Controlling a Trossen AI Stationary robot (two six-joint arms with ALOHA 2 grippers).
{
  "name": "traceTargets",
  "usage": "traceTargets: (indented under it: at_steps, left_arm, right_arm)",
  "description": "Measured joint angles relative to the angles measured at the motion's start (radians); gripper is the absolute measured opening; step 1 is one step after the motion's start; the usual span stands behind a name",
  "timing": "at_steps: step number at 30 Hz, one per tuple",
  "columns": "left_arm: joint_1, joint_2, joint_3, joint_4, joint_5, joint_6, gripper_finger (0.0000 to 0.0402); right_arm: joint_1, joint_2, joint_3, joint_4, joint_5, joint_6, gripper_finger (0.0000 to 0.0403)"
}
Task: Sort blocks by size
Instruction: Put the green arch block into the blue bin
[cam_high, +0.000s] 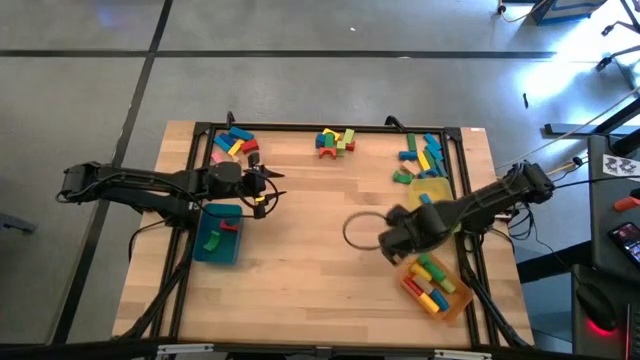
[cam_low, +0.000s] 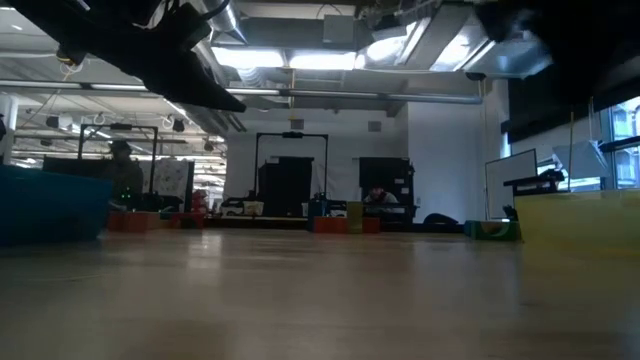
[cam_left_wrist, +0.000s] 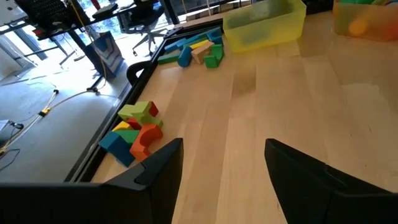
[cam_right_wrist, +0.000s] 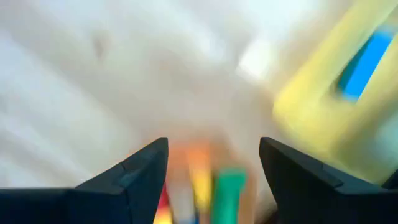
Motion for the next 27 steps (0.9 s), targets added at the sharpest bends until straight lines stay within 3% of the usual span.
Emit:
traceTargets:
  at_steps: [3,5,16,27]
  left_arm:
    - [0.0,0.0,0.0,0.0,0.0,0.0,0.021]
    - [0.0,0.0,0.0,0.0,0.0,0.0,0.021]
    - [0.0,0.0,0.0,-0.007,0.0,0.0,0.021]
    - [0.0,0.0,0.0,-0.017,0.0,0.0,0.021]
  right_arm:
    - [-0.059,0.0,0.022,0.005,0.145,0.003,0.0257]
    - [-0.103,0.0,0.021,0.012,0.184,0.004,0.0257]
    - [-0.296,0.006,0.021,0.035,0.287,-0.002,0.0257]
    - [-0.454,0.047,0.016,0.08,0.308,-0.107,0.0257]
